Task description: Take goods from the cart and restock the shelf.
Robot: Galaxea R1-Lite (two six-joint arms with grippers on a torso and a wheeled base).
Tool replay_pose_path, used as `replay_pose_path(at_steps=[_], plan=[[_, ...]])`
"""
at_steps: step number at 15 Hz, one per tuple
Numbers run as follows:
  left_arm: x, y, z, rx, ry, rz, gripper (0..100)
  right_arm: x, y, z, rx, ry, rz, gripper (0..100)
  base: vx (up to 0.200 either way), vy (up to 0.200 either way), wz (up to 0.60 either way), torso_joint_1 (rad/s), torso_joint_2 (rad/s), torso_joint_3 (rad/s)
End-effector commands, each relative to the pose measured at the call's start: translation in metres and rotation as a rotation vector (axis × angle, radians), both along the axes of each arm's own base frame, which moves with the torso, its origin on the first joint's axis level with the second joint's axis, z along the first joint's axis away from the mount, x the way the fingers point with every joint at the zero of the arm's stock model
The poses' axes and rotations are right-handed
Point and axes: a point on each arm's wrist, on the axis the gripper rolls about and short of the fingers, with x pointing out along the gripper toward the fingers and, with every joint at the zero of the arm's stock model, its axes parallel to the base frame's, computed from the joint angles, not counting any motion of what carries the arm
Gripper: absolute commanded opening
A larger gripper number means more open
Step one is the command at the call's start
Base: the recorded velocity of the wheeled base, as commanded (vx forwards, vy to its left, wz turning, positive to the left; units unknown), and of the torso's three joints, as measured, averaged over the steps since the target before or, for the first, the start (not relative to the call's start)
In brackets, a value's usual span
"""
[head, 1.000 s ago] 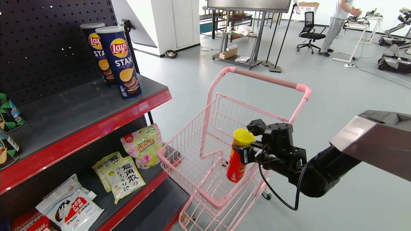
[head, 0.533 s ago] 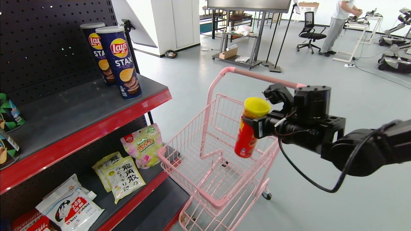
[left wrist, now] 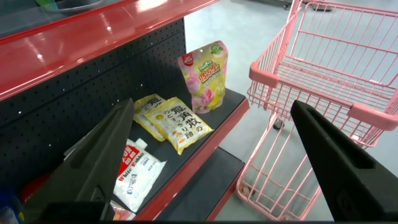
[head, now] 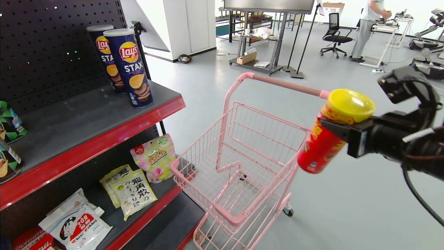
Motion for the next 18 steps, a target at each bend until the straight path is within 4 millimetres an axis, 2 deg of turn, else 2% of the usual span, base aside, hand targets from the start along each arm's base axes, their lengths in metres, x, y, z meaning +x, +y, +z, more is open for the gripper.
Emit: replay_pose_path(at_steps=[1,4,7,11,15,18], plan=[[0.0,0.0,0.0,0.0,0.001,0.0,100,-0.065,-0.041,-0.017,-0.013,-0.046,-0.08,0,0.0,0.0,0.0,0.0,0.0,0.0],[0.0,0.0,0.0,0.0,0.001,-0.001,100,-0.085,-0.064,-0.031,-0.027,-0.058,-0.186,0,0.0,0.0,0.0,0.0,0.0,0.0],[0.0,0.0,0.0,0.0,0.001,-0.001,100,-0.087,-0.08,-0.037,-0.029,-0.05,-0.316,0,0.0,0.0,0.0,0.0,0.0,0.0],[0.0,0.0,0.0,0.0,0.001,-0.001,100,-0.098,-0.083,-0.05,-0.038,-0.031,-0.337,0,0.0,0.0,0.0,0.0,0.0,0.0],[0.0,0.0,0.0,0.0,0.001,-0.001,100,-0.102,-0.084,-0.054,-0.039,-0.028,-0.339,0,0.0,0.0,0.0,0.0,0.0,0.0],[0.0,0.0,0.0,0.0,0.001,-0.001,100,-0.102,-0.084,-0.057,-0.041,-0.019,-0.338,0,0.0,0.0,0.0,0.134,-0.38,-0.246]])
